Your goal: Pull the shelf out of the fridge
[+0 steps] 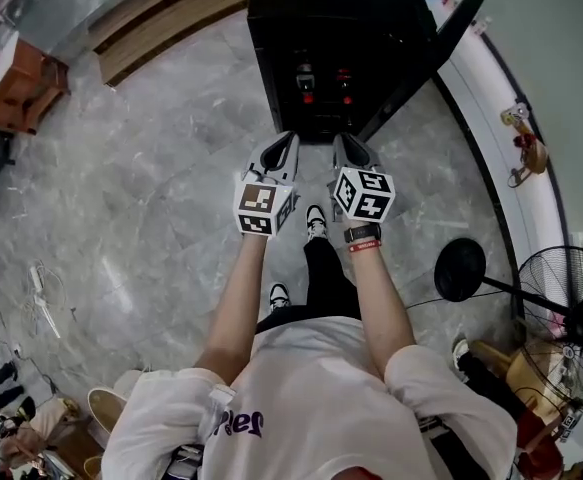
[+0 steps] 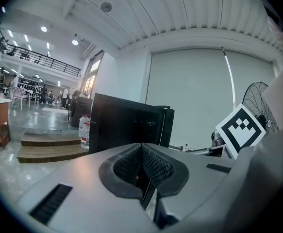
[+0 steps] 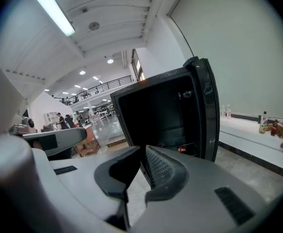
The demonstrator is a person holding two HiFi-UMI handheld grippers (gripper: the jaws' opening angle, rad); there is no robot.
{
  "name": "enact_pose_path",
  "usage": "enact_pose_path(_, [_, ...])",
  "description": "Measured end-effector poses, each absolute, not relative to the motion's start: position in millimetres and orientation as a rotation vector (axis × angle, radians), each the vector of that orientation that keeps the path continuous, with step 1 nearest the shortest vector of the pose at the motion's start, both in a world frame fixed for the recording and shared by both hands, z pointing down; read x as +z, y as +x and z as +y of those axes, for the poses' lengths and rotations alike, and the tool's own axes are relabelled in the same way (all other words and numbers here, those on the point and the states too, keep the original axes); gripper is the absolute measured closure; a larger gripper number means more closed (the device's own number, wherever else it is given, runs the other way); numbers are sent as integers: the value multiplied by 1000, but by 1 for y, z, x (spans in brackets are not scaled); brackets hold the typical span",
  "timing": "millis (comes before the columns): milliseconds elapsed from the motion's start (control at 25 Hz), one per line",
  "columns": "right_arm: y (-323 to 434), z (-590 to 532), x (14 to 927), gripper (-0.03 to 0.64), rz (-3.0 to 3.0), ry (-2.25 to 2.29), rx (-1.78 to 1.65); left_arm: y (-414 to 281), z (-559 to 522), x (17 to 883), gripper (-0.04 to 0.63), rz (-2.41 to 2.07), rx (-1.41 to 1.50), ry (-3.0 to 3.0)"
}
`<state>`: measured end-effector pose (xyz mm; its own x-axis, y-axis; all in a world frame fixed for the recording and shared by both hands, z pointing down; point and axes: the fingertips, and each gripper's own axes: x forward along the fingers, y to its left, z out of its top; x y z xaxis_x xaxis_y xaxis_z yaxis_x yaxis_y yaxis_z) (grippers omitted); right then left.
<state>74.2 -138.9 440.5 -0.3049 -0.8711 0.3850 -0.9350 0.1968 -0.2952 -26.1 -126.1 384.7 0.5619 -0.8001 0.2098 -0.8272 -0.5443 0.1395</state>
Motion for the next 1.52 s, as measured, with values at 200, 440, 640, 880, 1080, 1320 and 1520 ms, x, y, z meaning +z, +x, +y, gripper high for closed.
enact_pose_path(200, [74, -164, 463, 574, -2342, 1750, 792, -26, -149, 399, 575, -1361, 184, 2557])
enact_pose_path(440, [78, -193, 488, 574, -2346, 1780, 919, -24, -170, 413, 575, -1339, 215, 2575])
enact_pose_path(640, [82, -223, 506, 561, -2367, 1828, 1068, -22, -191, 423, 575, -1333, 202, 2571])
enact_pose_path(880, [87, -253, 527, 537, -2384, 1872, 1215, -20, -209, 440, 575, -1333, 196, 2558])
enact_pose_path(1080, [91, -271, 549, 489, -2388, 1906, 1332, -16, -216, 456, 575, -1335, 208, 2575])
enact_pose_path(1320, [95, -293, 573, 426, -2409, 1935, 1472, -14, -229, 475, 575, -1349, 208, 2579])
enact_pose_path(1520, [100, -308, 596, 419, -2404, 1961, 1595, -11, -237, 490, 575, -1353, 193, 2576])
